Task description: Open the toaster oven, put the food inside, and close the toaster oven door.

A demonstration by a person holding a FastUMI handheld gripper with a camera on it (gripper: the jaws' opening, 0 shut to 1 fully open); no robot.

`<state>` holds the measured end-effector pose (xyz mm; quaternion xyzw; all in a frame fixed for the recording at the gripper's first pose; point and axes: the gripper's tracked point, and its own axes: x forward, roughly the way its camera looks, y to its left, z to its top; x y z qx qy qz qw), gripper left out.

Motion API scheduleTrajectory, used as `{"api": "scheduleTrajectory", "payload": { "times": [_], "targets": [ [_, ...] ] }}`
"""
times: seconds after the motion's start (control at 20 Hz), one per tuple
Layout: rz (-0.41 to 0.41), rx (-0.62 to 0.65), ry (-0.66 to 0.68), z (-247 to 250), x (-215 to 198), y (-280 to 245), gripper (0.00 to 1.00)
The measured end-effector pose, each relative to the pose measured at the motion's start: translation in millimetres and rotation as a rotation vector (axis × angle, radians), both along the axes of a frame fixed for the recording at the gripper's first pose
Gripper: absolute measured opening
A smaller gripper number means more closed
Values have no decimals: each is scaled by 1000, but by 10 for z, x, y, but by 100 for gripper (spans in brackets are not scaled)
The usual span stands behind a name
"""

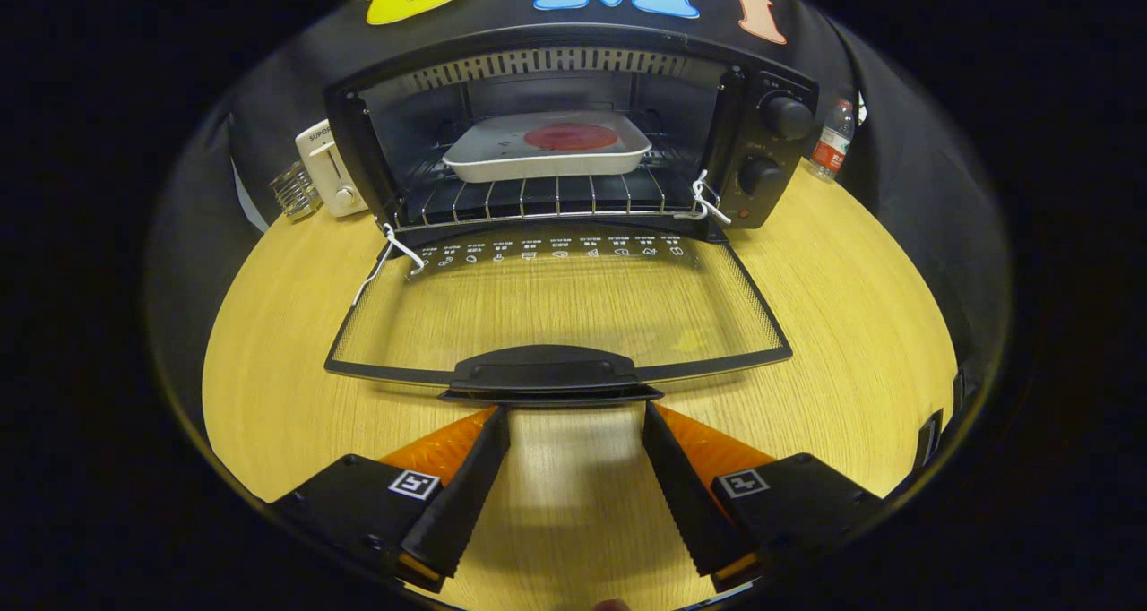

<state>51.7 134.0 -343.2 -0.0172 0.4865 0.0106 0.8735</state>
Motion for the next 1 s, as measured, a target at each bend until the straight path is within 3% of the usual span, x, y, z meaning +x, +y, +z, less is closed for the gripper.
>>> {"api": "scheduleTrajectory", "payload": {
  "times": [0.5, 1.0],
  "targets": [
    [28, -18, -40, 102, -10, -8, 96],
    [32, 2, -152, 514, -34, 18, 97]
  ]
}}
